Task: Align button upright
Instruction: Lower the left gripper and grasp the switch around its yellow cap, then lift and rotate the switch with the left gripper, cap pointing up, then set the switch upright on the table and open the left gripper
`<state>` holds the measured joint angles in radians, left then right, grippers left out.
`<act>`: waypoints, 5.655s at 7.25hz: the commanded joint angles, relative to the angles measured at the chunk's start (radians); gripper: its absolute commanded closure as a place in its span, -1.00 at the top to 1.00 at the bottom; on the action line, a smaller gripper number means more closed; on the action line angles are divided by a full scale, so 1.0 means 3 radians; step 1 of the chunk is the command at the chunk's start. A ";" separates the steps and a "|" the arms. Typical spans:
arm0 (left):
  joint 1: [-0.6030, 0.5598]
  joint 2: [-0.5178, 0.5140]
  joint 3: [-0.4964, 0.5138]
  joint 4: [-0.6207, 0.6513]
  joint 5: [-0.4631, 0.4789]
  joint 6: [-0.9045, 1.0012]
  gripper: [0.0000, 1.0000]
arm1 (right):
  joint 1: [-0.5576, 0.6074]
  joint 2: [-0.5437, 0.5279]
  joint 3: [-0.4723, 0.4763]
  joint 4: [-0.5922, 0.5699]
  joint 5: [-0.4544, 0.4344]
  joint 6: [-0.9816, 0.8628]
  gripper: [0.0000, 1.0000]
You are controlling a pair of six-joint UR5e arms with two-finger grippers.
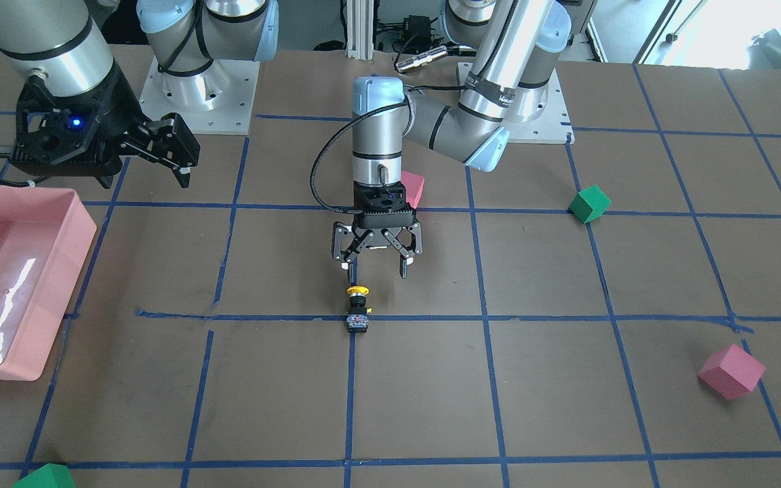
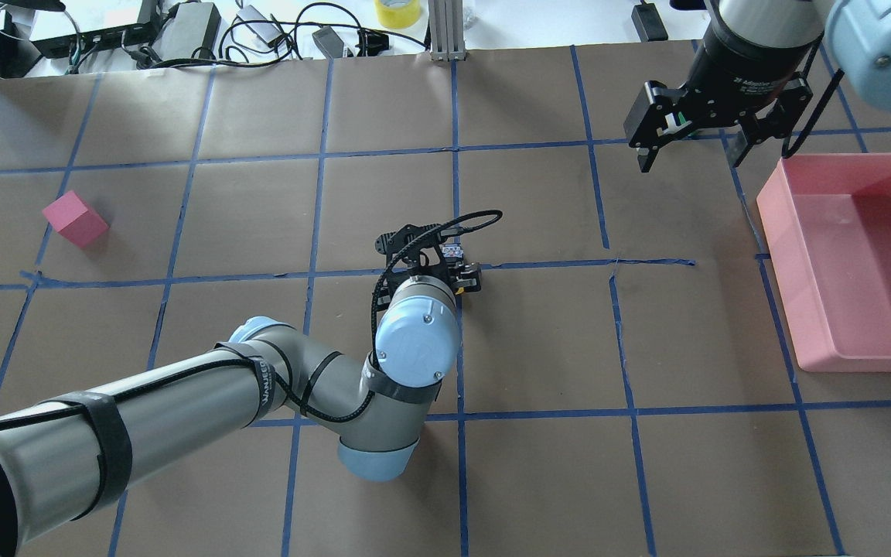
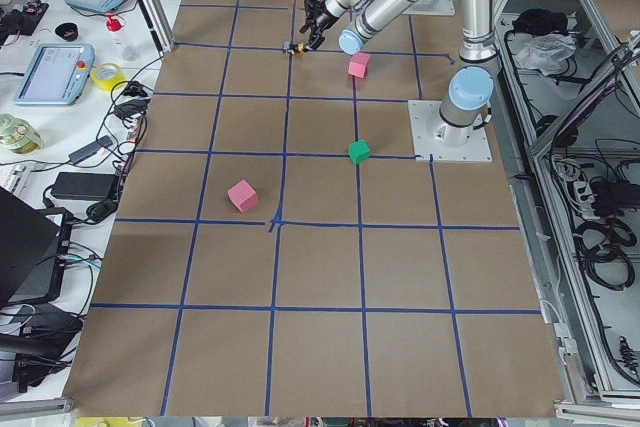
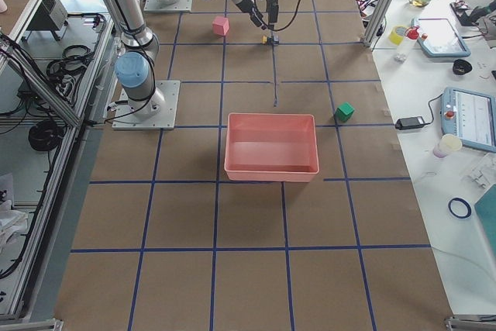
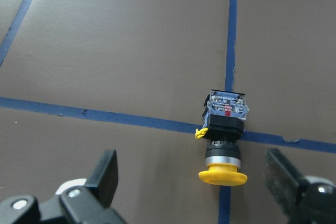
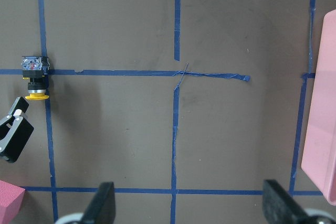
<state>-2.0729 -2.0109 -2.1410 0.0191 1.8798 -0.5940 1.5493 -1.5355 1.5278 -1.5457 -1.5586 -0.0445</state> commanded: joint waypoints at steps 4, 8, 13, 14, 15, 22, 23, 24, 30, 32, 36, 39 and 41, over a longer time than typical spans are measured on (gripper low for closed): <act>-0.0110 -0.0450 0.0101 0.0345 -0.0003 0.0025 0.92 | 0.0000 0.0005 0.0020 -0.0002 0.0010 0.0000 1.00; -0.0116 -0.0466 0.0101 0.0499 0.0049 0.0338 -0.17 | -0.0005 0.0005 0.0026 0.0003 0.0010 0.0000 1.00; -0.0116 -0.0313 0.0131 0.0463 0.0003 0.0349 -0.84 | -0.0005 0.0005 0.0031 -0.0002 0.0016 0.0000 1.00; -0.0111 -0.0216 0.0263 0.0357 0.0008 0.0308 -0.87 | -0.0005 0.0005 0.0031 -0.0002 0.0010 0.0000 1.00; -0.0090 -0.0084 0.0386 -0.0105 -0.0007 0.0268 -0.90 | -0.0005 0.0005 0.0031 -0.0002 0.0010 0.0000 1.00; 0.0619 0.0302 0.1598 -0.3472 -0.1933 -0.1462 -0.89 | -0.0010 0.0000 0.0031 -0.0002 0.0010 0.0000 1.00; 0.0762 0.0175 0.1645 -0.3484 -0.2350 -0.1826 -0.95 | -0.0010 0.0000 0.0031 -0.0002 0.0010 0.0000 1.00; 0.0900 0.0001 0.1660 -0.3535 -0.2729 -0.1961 -0.99 | -0.0010 0.0000 0.0031 -0.0007 0.0010 0.0000 1.00; 0.1167 -0.0287 0.1691 -0.4057 -0.2942 -0.1508 -0.98 | -0.0010 0.0000 0.0036 0.0003 0.0015 0.0000 1.00; 0.1168 -0.0343 0.1722 -0.4103 -0.3034 -0.1537 -0.93 | -0.0010 0.0000 0.0036 0.0003 0.0015 0.0000 1.00; 0.1168 -0.0353 0.1701 -0.4078 -0.3121 -0.1512 0.23 | -0.0010 0.0000 0.0036 0.0003 0.0015 0.0000 1.00; 0.1173 -0.0206 0.1747 -0.4078 -0.3111 -0.1517 0.54 | -0.0015 0.0005 0.0036 -0.0017 0.0020 -0.0020 1.00; 0.1239 0.0090 0.1931 -0.4144 -0.2806 -0.1467 0.53 | -0.0015 0.0000 0.0036 -0.0022 0.0005 -0.0020 1.00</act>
<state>-1.7119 -2.0383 -1.5923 -1.2135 0.9858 -1.0433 1.5450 -1.5351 1.5386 -1.5516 -1.5533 -0.0501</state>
